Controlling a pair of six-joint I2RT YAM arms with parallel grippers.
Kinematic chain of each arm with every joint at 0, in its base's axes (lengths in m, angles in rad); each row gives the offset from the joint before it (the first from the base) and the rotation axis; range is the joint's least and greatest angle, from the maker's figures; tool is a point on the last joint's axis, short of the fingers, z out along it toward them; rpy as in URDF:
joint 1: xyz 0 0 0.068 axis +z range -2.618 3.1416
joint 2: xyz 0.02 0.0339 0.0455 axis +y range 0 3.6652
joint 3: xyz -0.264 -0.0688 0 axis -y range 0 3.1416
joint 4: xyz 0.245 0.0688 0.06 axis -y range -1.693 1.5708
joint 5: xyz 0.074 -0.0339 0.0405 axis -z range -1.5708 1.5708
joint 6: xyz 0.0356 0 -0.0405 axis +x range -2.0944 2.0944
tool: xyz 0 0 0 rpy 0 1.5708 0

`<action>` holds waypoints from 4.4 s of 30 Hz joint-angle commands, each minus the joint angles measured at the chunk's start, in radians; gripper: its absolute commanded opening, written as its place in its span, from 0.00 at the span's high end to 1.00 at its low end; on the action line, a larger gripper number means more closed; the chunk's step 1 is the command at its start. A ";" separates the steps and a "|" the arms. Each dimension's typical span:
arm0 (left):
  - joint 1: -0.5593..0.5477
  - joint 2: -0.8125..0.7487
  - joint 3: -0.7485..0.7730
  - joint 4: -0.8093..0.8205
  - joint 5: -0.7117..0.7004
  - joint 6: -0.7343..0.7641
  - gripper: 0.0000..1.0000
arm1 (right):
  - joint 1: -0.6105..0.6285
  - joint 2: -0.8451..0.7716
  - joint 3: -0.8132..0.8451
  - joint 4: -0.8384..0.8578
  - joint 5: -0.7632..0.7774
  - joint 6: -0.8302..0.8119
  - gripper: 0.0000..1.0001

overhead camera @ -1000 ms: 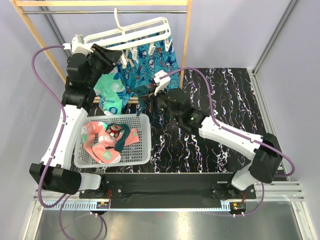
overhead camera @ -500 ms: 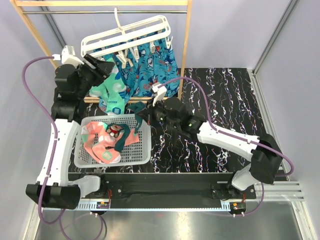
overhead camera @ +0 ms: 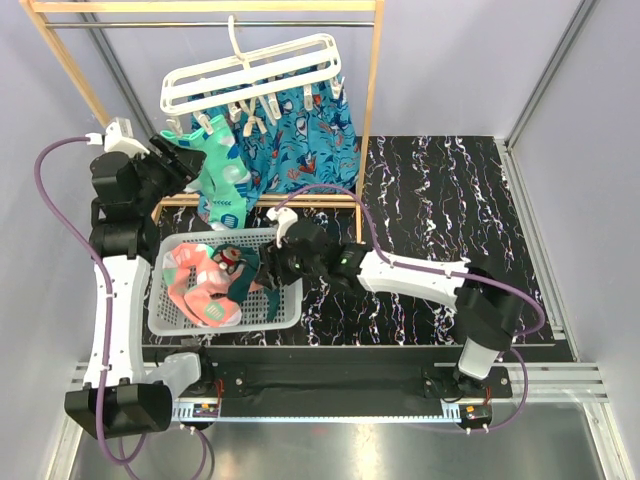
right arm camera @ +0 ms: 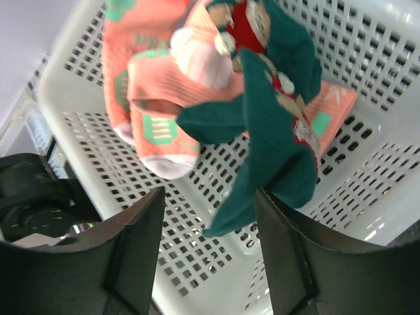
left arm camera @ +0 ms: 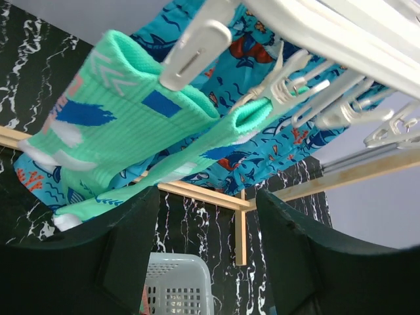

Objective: Remove the socks clipped to the hanger

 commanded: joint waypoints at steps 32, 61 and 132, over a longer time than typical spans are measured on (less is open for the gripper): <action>-0.062 0.105 -0.076 0.442 0.185 0.109 0.67 | -0.018 -0.065 0.290 -0.100 0.217 -0.319 0.39; -0.074 0.076 -0.036 0.450 0.338 -0.259 1.00 | -0.064 0.324 0.658 0.310 0.627 -0.629 0.74; 0.012 0.093 -0.070 0.599 0.189 -0.313 0.39 | -0.135 0.057 0.460 0.127 0.051 -0.272 1.00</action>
